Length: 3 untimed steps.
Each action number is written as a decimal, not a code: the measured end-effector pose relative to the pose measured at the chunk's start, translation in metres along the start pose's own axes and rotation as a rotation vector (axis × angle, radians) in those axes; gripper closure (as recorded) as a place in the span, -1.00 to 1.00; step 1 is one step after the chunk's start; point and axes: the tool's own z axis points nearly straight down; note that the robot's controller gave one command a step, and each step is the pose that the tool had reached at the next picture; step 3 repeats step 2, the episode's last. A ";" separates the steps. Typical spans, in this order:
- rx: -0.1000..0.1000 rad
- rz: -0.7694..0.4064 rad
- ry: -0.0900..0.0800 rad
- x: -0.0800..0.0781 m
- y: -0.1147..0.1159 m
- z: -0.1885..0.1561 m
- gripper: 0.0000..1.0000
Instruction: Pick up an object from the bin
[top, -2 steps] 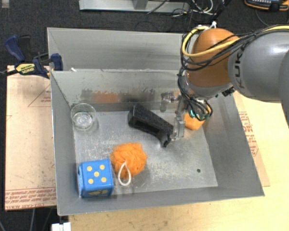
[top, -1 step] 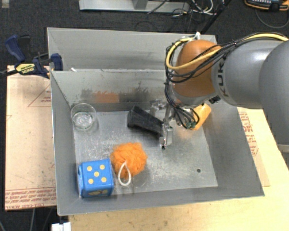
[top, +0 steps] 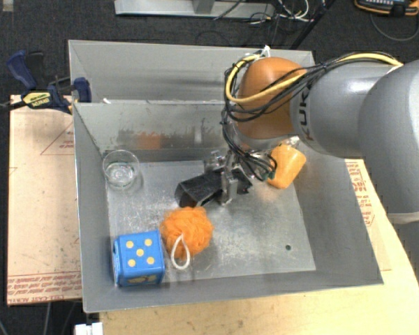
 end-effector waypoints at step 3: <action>-0.003 -0.021 -0.004 0.008 -0.009 0.000 1.00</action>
Offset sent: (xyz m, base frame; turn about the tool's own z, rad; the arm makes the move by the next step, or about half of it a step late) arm -0.0088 -0.0220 -0.0015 -0.0361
